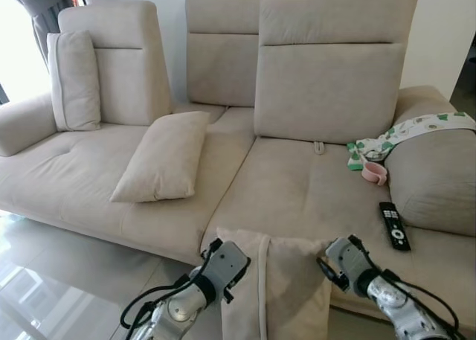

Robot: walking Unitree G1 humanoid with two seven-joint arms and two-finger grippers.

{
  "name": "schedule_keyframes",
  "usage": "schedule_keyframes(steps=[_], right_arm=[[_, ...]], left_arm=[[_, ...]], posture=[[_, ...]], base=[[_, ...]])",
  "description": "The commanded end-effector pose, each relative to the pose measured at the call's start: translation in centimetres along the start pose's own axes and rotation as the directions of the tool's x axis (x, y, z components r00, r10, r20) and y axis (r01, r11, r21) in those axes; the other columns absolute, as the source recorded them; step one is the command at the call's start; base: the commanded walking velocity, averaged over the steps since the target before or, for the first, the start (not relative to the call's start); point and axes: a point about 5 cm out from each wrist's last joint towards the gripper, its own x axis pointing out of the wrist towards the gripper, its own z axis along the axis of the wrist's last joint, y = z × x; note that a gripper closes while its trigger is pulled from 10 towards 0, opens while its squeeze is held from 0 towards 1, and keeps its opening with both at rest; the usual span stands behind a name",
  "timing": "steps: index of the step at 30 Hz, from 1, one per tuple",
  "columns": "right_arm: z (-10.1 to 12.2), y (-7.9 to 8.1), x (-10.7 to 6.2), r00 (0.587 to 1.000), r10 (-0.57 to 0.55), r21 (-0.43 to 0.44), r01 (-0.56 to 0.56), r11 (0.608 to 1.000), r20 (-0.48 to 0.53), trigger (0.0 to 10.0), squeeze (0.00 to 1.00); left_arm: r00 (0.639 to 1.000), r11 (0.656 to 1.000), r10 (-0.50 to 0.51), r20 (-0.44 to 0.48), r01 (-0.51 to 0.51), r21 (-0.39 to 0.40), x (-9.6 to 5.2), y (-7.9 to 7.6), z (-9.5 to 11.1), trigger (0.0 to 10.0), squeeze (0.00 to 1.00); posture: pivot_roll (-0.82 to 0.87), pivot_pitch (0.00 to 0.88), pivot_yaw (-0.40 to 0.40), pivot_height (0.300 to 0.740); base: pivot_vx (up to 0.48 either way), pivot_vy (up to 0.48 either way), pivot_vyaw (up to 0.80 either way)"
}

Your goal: Move the pillow to the sofa from floor

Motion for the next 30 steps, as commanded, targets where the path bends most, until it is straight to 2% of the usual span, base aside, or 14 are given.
schedule_keyframes(steps=[1,8,11,13,15,23,26,27,28,30], right_arm=[[0.4,-0.1,0.3,1.0,0.027,-0.037,-0.026,0.999,0.014,10.0,0.0],[0.6,-0.6,0.6,0.999,0.033,-0.069,-0.032,0.997,0.017,10.0,0.0],[1.0,-0.1,1.3,0.996,0.083,-0.124,-0.078,0.989,0.031,10.0,0.0],[1.0,-0.1,1.3,0.996,0.083,-0.124,-0.078,0.989,0.031,10.0,0.0],[1.5,-0.1,1.9,0.995,0.092,-0.17,-0.084,0.982,0.034,10.0,0.0],[1.6,-0.3,2.4,0.998,0.069,-0.206,-0.065,0.976,0.012,10.0,0.0],[1.4,0.0,2.5,0.997,0.074,-0.194,-0.074,0.978,-0.007,10.0,0.0],[1.3,0.2,2.6,0.996,0.086,-0.173,-0.088,0.981,-0.019,8.8,0.0],[1.2,0.3,2.6,0.996,0.086,-0.158,-0.088,0.983,-0.019,0.1,0.0],[1.2,0.3,2.6,0.996,0.086,-0.158,-0.088,0.983,-0.019,0.1,0.0]], left_arm=[[0.999,1.0,-0.006,-0.041,0.007,0.027,-0.9,0.2,-0.7,10.0,0.0],[0.998,0.999,-0.002,-0.055,0.004,0.041,-1.6,0.5,-0.8,10.0,0.0],[0.998,0.998,0.007,-0.065,-0.003,0.064,-2.5,1.0,-0.8,10.0,0.0],[0.998,0.998,0.007,-0.065,-0.003,0.064,-2.5,1.0,-0.8,10.0,0.0],[0.997,0.997,0.01,-0.075,-0.004,0.077,-3.1,1.1,-0.6,10.0,0.0],[0.995,0.996,0.015,-0.095,-0.006,0.09,-4.0,1.4,-0.5,10.0,0.0],[0.995,0.996,0.019,-0.098,-0.01,0.094,-4.1,1.4,-0.5,10.0,0.0],[0.995,0.995,0.024,-0.101,-0.014,0.097,-4.2,1.4,-0.4,10.0,0.0],[0.994,0.995,0.029,-0.103,-0.019,0.096,-4.2,1.4,-0.4,10.0,0.0],[0.994,0.995,0.029,-0.103,-0.019,0.096,-4.2,1.4,-0.4,10.0,0.0]], posture=[[0.24,0.13,0.107,0.497],[0.27,0.149,0.116,0.497],[0.3,0.173,0.131,0.497],[0.3,0.173,0.131,0.497],[0.33,0.185,0.137,0.497],[0.36,0.195,0.147,0.497],[0.38,0.195,0.145,0.497],[0.38,0.194,0.143,0.497],[0.39,0.192,0.141,0.497],[0.39,0.192,0.141,0.497]], base=[[0.0,0.0,0.0],[0.0,0.0,0.0],[0.0,0.0,0.0],[0.0,0.0,0.0],[0.0,0.0,0.0],[0.0,0.0,0.0],[0.0,0.0,0.0],[0.0,0.0,0.0],[0.0,0.0,0.0],[0.0,0.0,0.0]])
